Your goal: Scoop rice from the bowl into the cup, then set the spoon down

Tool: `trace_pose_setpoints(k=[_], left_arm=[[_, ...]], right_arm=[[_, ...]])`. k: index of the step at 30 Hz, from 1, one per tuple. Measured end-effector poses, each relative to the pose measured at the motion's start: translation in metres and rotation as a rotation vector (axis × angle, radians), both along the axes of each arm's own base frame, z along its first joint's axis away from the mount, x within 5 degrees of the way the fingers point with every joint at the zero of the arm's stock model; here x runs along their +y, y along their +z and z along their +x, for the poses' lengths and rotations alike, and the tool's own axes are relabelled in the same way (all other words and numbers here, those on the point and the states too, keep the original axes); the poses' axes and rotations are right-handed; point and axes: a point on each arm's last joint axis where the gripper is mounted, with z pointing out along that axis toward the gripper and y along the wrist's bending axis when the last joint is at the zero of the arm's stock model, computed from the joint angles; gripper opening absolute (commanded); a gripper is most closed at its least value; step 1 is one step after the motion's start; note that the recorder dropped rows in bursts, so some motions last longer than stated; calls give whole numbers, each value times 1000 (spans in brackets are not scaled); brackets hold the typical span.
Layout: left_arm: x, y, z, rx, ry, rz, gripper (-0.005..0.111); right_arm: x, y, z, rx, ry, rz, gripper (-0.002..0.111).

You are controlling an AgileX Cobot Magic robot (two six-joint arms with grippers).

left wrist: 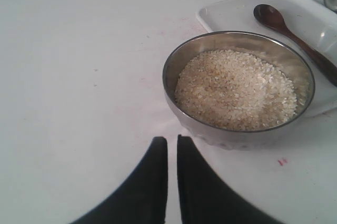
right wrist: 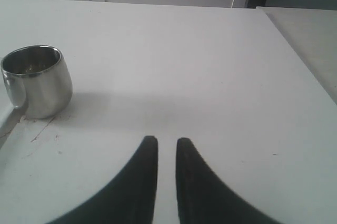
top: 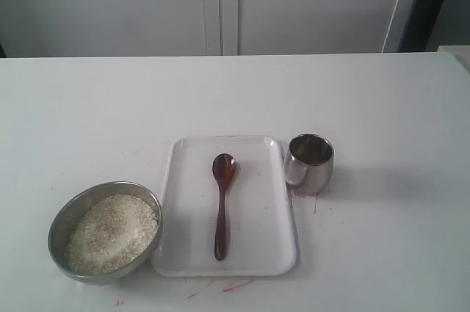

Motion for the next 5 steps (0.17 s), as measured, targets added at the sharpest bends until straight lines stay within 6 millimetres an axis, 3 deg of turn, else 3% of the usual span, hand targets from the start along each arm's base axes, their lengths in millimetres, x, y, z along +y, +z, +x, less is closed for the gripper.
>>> trace_pose_setpoints(k=[5], left_arm=[[0, 0, 0, 0, 0, 0, 14]], right_arm=[[0, 0, 0, 0, 0, 0, 14]])
